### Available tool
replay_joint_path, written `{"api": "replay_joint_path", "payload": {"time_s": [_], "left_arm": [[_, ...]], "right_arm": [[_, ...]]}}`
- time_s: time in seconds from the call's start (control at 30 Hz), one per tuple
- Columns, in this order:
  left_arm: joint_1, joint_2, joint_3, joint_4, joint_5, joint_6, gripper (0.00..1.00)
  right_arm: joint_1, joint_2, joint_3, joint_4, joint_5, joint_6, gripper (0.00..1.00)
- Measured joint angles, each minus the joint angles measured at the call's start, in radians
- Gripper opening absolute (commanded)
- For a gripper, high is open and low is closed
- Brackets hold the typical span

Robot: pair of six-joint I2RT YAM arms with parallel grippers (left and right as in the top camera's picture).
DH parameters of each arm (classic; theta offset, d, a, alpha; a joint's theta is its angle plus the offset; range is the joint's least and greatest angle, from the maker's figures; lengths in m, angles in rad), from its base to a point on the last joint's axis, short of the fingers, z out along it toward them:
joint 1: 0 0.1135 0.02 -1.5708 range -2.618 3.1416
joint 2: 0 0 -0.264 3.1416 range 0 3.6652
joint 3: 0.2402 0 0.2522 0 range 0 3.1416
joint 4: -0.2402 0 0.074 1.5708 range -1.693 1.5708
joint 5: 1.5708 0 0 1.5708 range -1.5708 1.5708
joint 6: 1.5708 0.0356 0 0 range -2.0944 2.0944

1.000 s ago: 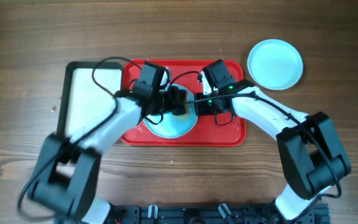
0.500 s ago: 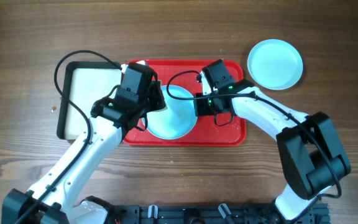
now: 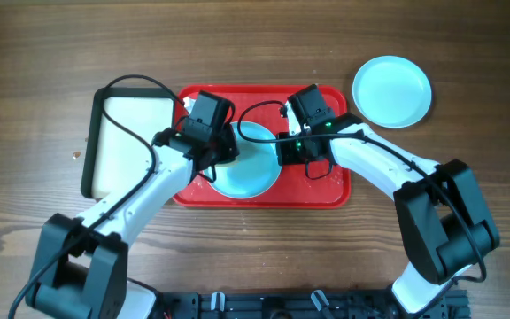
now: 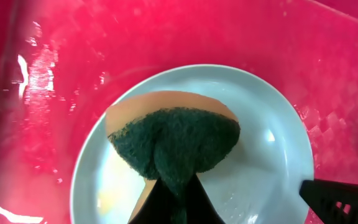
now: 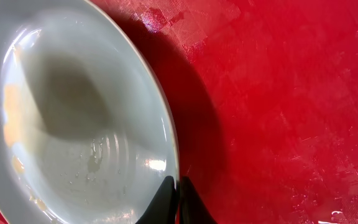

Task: Clean dirty plates on tray and stack at the side
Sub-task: 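Keep scrubbing the plate surface with the sponge in the left gripper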

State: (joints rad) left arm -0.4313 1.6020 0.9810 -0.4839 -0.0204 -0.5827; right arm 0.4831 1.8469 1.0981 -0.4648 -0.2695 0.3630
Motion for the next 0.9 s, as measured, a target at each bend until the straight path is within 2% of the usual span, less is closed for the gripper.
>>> {"api": "replay_joint_path", "payload": {"time_s": [0.4, 0.9], "left_arm": [[0.000, 0.018, 0.000, 0.061, 0.018, 0.000, 0.04], [0.000, 0.130, 0.000, -0.029, 0.009, 0.000, 0.04]], "right_arm": [[0.000, 0.000, 0.000, 0.000, 0.000, 0.000, 0.04], [0.001, 0.000, 0.000, 0.000, -0.002, 0.000, 0.04]]}}
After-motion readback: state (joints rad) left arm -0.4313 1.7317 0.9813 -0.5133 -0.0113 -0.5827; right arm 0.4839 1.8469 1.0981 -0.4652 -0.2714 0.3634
